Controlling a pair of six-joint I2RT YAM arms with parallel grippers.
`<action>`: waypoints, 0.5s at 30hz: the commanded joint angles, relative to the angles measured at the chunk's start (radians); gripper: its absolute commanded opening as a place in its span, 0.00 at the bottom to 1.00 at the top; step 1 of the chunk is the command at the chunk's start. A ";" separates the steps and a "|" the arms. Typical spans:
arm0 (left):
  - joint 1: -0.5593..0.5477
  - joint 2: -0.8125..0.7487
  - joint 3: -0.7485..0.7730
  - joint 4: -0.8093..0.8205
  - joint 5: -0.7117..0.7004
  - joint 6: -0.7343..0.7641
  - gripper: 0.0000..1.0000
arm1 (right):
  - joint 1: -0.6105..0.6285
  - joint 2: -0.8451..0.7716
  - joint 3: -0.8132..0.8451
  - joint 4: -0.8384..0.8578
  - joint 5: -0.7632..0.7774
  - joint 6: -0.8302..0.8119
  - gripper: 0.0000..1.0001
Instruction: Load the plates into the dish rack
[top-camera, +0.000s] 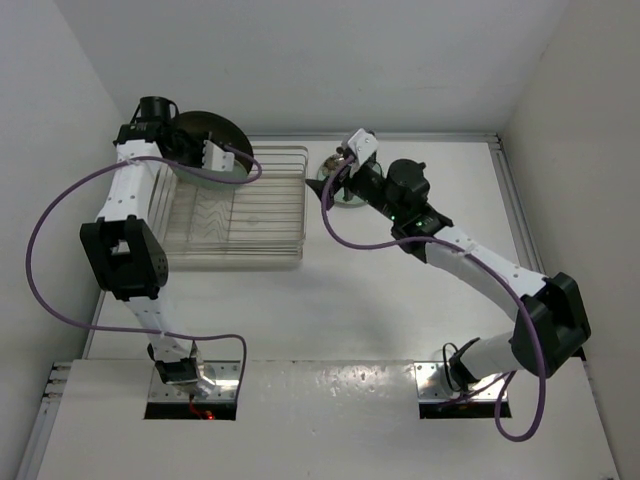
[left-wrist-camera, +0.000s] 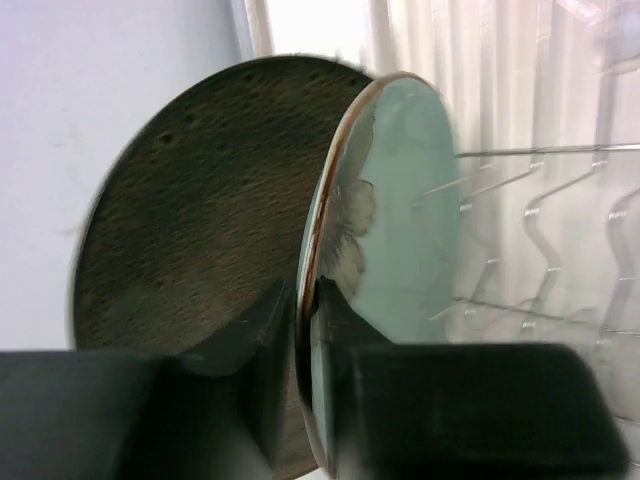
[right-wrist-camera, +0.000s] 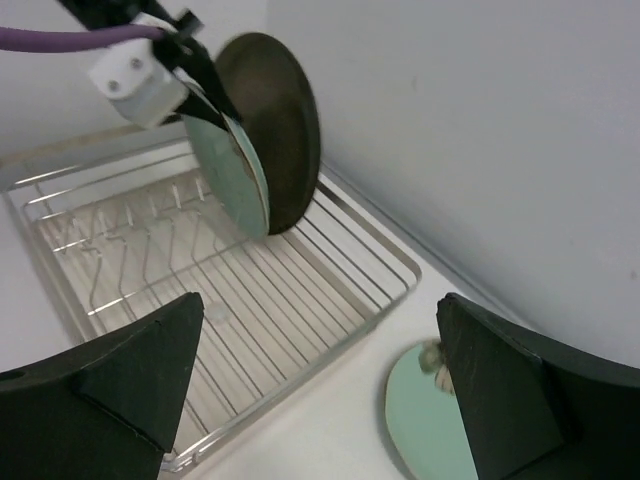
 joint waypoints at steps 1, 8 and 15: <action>0.008 -0.027 0.009 0.144 0.019 -0.042 0.34 | -0.067 0.015 0.097 -0.134 0.191 0.224 0.99; 0.008 -0.064 0.020 0.272 -0.035 -0.214 0.71 | -0.220 0.124 0.171 -0.289 0.417 0.640 0.97; 0.008 -0.125 0.150 0.281 -0.015 -0.439 0.79 | -0.343 0.435 0.264 -0.340 0.462 0.955 0.88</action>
